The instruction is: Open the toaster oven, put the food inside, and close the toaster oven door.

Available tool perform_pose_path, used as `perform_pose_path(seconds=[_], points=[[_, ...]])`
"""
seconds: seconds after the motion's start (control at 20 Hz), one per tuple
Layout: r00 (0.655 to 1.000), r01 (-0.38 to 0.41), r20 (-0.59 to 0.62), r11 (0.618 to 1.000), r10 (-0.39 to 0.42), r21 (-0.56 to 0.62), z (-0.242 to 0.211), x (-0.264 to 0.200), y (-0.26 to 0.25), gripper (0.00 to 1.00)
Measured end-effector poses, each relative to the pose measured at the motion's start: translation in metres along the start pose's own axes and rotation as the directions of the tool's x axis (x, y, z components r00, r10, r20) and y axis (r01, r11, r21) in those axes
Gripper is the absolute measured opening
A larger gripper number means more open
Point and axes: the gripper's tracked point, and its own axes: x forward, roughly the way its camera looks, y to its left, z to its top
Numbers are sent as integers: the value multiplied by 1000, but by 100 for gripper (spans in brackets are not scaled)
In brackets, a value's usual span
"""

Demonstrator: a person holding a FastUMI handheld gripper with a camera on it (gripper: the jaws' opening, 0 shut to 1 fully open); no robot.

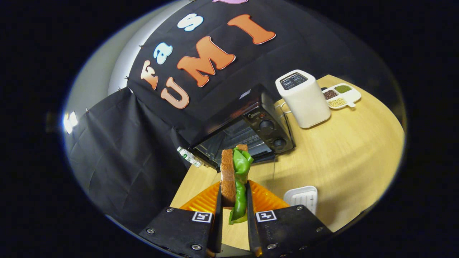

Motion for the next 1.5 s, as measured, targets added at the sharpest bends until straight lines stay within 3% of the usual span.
perform_pose_path(seconds=[0.3, 0.85, 0.95, 1.15, 1.25, 1.5], points=[[998, 20, 55, 994, -26, 105, 10, 71, 10, 30], [982, 2, 181, 960, -55, 279, 19, 157, 4, 30], [976, -57, 219, 939, -20, 339, 27, 166, 11, 30], [963, -52, 264, 926, -53, 374, 34, 192, 7, 30], [939, 24, 315, 941, -137, 336, 41, 202, -6, 30], [908, 129, 362, 963, -210, 237, 52, 219, -5, 31]])
